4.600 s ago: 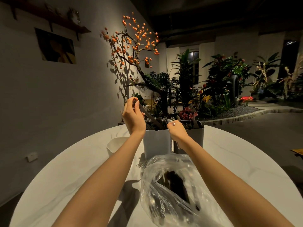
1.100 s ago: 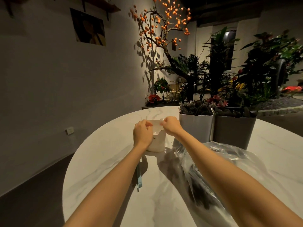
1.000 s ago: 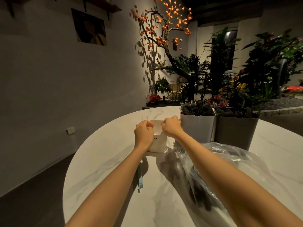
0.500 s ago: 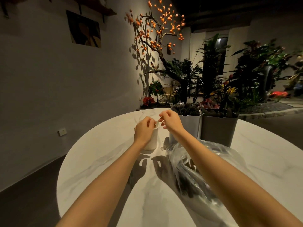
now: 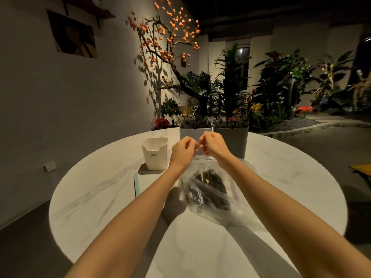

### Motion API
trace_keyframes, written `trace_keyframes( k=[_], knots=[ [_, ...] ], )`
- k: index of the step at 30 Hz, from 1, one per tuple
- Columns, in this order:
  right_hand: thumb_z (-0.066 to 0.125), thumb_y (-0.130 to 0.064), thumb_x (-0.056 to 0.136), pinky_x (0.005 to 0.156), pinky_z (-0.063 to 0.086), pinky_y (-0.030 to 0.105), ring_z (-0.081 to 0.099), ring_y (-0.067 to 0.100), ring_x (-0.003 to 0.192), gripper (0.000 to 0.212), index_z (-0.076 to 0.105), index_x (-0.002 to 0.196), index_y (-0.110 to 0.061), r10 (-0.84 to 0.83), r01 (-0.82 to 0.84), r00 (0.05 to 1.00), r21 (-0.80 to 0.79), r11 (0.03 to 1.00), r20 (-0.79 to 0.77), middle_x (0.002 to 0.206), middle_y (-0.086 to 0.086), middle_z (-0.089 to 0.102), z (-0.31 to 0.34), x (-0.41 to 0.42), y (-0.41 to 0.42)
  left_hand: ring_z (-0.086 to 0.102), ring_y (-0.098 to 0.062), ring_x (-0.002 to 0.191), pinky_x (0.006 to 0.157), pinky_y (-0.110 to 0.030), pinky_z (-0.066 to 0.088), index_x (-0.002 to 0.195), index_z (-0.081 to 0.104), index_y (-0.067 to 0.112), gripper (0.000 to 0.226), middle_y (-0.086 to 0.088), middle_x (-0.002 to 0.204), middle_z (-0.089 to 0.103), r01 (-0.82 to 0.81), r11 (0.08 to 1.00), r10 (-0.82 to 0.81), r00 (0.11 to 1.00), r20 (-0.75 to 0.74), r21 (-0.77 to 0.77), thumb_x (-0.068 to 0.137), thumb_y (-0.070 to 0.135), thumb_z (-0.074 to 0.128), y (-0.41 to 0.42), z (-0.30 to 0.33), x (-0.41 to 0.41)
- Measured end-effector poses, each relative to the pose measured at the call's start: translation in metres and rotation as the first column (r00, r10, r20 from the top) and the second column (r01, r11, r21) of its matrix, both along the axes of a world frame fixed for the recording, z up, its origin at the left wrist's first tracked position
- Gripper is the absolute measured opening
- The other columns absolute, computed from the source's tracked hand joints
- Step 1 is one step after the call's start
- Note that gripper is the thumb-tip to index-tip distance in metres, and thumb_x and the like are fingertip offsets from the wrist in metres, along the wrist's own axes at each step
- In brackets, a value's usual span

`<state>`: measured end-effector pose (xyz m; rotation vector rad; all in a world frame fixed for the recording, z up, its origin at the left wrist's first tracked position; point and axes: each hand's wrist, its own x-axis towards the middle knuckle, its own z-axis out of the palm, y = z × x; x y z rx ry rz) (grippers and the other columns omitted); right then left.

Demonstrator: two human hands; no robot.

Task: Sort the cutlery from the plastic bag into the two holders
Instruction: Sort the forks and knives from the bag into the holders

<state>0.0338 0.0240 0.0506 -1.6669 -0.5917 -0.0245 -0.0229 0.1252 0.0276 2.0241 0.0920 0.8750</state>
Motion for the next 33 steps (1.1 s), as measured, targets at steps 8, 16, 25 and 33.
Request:
trace_keyframes(
  k=[8,16,25,33],
  knots=[
    [0.036,-0.011,0.098,0.051,0.039,0.022,0.048,0.013,0.058,0.033,0.056,0.073,-0.007,-0.058,0.054,0.997,-0.079,0.995,-0.047,0.069,0.008,0.057,-0.033,-0.017,-0.035,0.059,-0.013,0.069,0.07,-0.032,0.052,0.083,0.063,0.016,0.024,0.004,0.071,0.062,0.005,1.0,-0.004,0.999,-0.05,0.018,0.099,0.019,0.046,-0.027,-0.031,-0.01],
    [0.026,-0.034,0.103,0.077,0.048,0.037,0.059,0.027,0.082,0.047,0.06,0.083,-0.008,-0.225,0.309,0.95,-0.55,0.776,0.216,0.087,0.012,0.064,-0.07,0.0,-0.049,0.043,-0.019,0.112,0.1,-0.041,0.03,0.103,0.071,0.027,0.022,-0.002,0.115,0.053,-0.194,0.881,0.297,0.937,-0.185,0.431,0.094,0.034,0.051,-0.026,-0.06,-0.009],
    [0.047,-0.018,0.094,0.116,0.016,0.047,0.032,0.031,0.137,0.045,0.044,0.138,-0.01,-0.184,0.581,0.809,-0.709,0.4,0.559,0.146,0.013,0.041,-0.088,0.012,-0.064,0.038,-0.03,0.125,0.11,-0.04,0.031,0.149,0.025,0.038,0.063,-0.008,0.141,0.021,-0.03,0.97,0.143,0.876,-0.461,0.243,0.093,0.028,0.052,-0.011,-0.082,0.001],
    [0.052,-0.016,0.092,0.066,0.045,0.032,0.057,0.024,0.084,0.016,0.065,0.1,-0.011,-0.264,0.508,0.861,-0.761,0.404,0.434,0.1,0.008,0.066,-0.085,0.009,-0.067,0.053,-0.028,0.117,0.099,-0.043,0.049,0.145,0.033,0.03,0.068,-0.011,0.141,0.041,0.044,0.991,-0.084,0.94,-0.33,-0.126,0.087,-0.002,0.047,-0.007,-0.085,0.006]
  ],
)
